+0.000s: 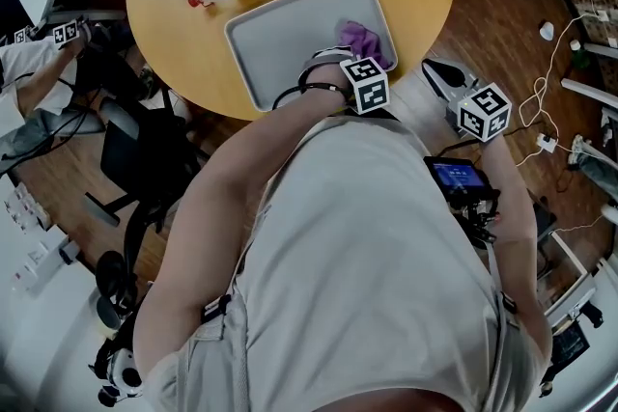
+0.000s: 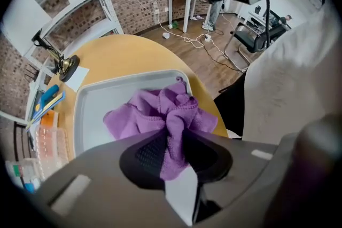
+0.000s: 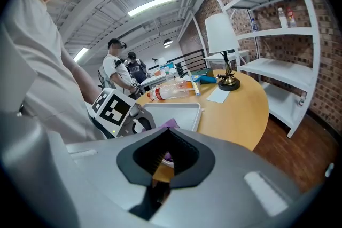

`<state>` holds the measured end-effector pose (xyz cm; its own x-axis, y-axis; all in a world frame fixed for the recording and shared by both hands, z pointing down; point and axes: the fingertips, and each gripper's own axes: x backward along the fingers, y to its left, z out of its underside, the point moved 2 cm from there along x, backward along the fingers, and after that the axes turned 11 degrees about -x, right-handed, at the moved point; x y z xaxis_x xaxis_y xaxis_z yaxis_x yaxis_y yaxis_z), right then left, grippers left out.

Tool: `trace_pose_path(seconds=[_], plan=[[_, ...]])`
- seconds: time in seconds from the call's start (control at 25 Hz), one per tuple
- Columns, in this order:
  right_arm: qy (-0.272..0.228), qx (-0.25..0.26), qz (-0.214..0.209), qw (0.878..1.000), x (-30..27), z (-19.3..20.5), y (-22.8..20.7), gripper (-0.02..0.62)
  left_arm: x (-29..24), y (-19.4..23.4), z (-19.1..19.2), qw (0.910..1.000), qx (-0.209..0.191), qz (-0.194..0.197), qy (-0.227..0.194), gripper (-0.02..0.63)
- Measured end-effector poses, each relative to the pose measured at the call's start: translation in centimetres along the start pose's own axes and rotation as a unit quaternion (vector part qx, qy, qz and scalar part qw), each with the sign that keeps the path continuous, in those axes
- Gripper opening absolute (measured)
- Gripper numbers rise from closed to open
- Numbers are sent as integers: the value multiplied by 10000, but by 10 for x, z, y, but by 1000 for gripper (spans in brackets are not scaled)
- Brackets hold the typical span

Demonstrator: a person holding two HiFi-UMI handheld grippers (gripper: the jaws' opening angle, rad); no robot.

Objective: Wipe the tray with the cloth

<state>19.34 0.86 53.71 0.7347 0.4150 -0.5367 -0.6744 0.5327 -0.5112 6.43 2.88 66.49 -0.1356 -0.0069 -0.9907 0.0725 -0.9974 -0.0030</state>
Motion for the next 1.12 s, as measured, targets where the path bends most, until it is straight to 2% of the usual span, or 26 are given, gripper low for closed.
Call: trace_pose_path(seconds=[0.16, 0.36, 0.56, 0.76, 1.12], plan=[[10, -46, 9, 10000, 1, 4, -1, 3, -2, 11, -21, 9998, -212, -36, 17, 94], [1, -106, 43, 9999, 2, 7, -3, 3, -7, 19, -30, 9996, -270, -39, 18, 94], [32, -125, 78, 9999, 4, 10, -5, 3, -5, 42, -19, 9999, -100, -29, -126, 94], [71, -132, 74, 9999, 3, 10, -5, 3, -2, 85, -1, 9997, 48, -222, -126, 94], [104, -190, 162, 9996, 14, 15, -8, 3, 2, 144, 18, 9989, -97, -439, 143, 95]])
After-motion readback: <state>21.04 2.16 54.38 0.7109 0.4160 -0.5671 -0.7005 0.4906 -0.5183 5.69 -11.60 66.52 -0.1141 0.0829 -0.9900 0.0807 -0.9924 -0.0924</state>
